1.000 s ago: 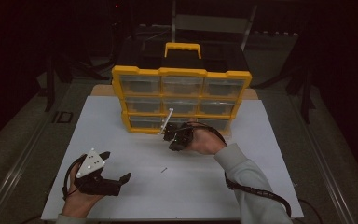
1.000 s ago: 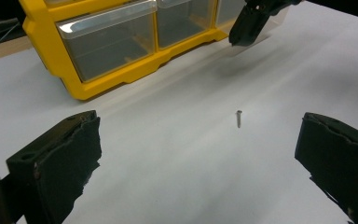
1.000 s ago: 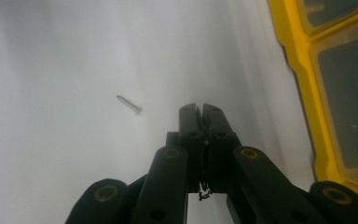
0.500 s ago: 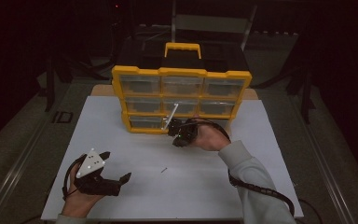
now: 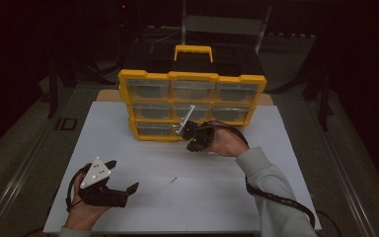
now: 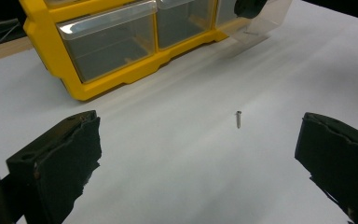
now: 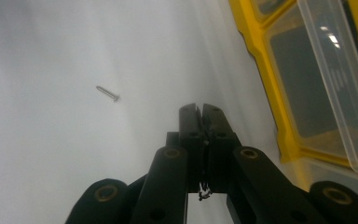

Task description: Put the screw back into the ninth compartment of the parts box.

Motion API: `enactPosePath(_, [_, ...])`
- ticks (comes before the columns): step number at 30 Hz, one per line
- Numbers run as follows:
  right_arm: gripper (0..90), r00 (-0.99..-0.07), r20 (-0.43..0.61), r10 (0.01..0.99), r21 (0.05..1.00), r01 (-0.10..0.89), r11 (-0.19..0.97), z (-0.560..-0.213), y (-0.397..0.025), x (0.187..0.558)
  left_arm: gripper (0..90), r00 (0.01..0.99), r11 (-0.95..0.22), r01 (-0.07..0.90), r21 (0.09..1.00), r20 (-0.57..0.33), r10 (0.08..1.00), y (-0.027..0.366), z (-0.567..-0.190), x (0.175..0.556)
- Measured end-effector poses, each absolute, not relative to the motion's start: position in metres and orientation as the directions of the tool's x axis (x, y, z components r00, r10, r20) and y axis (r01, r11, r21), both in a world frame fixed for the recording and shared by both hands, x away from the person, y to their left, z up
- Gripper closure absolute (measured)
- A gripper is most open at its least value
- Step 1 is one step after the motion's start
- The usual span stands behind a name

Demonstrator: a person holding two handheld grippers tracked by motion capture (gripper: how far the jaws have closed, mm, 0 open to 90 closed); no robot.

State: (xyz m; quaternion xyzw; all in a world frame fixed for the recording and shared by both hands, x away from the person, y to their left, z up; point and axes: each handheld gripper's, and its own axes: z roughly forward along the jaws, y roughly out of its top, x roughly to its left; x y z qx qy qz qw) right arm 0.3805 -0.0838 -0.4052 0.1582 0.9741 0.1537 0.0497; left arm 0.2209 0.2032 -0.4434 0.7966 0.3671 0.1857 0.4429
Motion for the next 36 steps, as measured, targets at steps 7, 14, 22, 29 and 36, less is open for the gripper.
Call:
enactPosePath(7, [87.7, -0.937, -0.052, 0.345, 0.320, 0.312, 0.895, -0.400, -0.093, 0.384, 0.9, 0.662, -0.338, 0.422, 0.841, -0.031, 0.749, 0.203, -0.443, 0.221])
enactPosePath(14, [87.7, -0.931, -0.059, 0.360, 0.328, 0.322, 0.888, -0.393, -0.100, 0.387, 0.9, 0.662, -0.339, 0.422, 0.841, -0.031, 0.749, 0.203, -0.443, 0.221])
enactPosePath(22, [87.7, -0.925, -0.064, 0.374, 0.336, 0.333, 0.881, -0.388, -0.107, 0.390, 0.9, 0.664, -0.339, 0.422, 0.841, -0.032, 0.747, 0.202, -0.444, 0.221])
enactPosePath(29, [87.7, -0.919, -0.065, 0.390, 0.346, 0.345, 0.872, -0.386, -0.115, 0.391, 0.9, 0.668, -0.345, 0.424, 0.837, -0.031, 0.744, 0.201, -0.444, 0.221])
enactPosePath(36, [87.7, -0.912, -0.070, 0.404, 0.351, 0.357, 0.866, -0.381, -0.124, 0.393, 0.9, 0.664, -0.342, 0.424, 0.839, -0.032, 0.747, 0.201, -0.444, 0.221])
